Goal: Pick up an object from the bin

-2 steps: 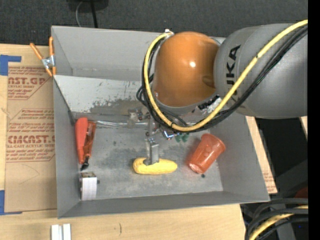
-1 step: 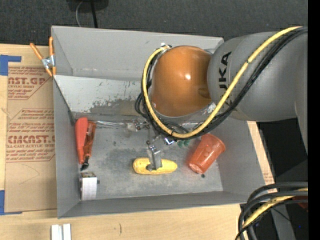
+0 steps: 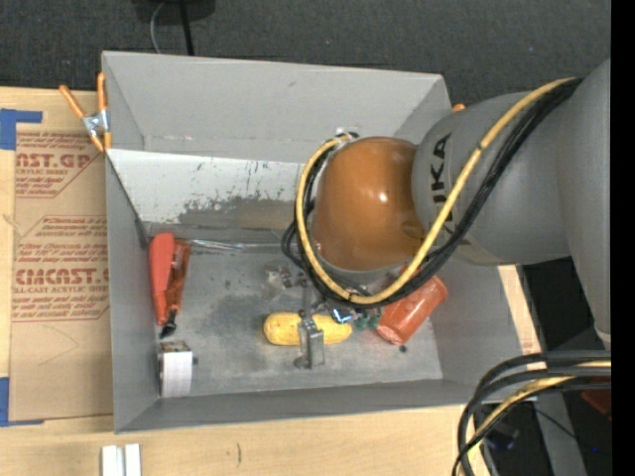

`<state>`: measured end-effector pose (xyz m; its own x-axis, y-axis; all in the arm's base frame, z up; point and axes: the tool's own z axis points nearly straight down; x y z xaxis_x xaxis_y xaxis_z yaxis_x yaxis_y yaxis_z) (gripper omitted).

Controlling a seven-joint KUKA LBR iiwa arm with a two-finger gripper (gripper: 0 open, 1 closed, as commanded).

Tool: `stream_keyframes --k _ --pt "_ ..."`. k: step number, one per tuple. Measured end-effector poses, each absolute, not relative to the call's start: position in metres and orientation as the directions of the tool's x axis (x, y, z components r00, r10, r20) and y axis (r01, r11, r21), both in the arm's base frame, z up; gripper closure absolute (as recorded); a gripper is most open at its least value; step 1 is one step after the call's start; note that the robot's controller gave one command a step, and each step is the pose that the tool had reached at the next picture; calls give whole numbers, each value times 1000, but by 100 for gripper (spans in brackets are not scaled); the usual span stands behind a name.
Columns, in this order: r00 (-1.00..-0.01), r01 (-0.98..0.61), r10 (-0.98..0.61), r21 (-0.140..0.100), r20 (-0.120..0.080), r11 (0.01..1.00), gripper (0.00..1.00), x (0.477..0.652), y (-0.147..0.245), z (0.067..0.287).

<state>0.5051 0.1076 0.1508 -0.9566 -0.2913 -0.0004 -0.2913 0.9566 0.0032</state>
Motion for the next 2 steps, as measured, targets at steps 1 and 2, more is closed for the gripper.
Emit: stream_keyframes --k 1,2 --pt "-980 -198 -198 2 -2 980 0 503 95 135" --pt "-808 -589 -589 5 -1 808 100 512 34 69"
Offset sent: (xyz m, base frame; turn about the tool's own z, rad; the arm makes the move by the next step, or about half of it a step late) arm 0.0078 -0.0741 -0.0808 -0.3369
